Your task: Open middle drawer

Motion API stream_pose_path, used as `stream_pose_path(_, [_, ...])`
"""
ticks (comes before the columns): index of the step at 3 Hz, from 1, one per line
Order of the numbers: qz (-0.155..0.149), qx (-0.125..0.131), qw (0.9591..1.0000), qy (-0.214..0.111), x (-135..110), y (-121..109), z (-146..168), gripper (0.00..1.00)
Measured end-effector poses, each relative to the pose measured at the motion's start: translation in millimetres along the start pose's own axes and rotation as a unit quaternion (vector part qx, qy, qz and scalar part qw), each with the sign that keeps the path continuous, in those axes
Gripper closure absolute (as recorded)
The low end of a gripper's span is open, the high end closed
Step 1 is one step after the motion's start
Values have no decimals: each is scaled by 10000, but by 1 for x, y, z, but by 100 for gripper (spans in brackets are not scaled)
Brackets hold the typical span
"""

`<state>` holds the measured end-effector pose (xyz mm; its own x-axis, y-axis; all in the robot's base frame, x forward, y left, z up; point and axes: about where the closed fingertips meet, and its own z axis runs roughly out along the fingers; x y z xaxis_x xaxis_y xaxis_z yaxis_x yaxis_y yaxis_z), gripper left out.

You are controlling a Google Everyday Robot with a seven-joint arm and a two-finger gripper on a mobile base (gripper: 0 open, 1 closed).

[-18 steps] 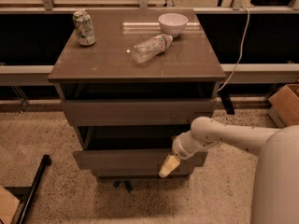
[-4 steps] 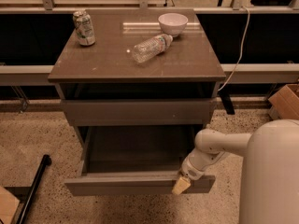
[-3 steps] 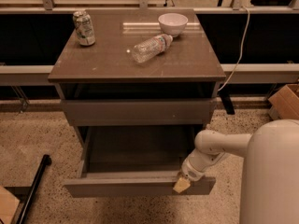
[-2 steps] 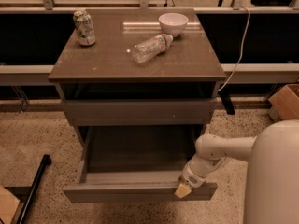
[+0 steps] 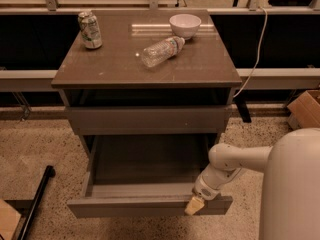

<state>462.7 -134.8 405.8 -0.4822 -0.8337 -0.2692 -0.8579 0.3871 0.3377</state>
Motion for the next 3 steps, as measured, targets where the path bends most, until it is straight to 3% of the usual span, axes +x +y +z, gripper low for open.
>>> stream_pose_path(2, [252, -336, 9990, 131, 31, 22, 12, 2])
stream_pose_path(3, [252, -336, 9990, 131, 31, 22, 11, 26])
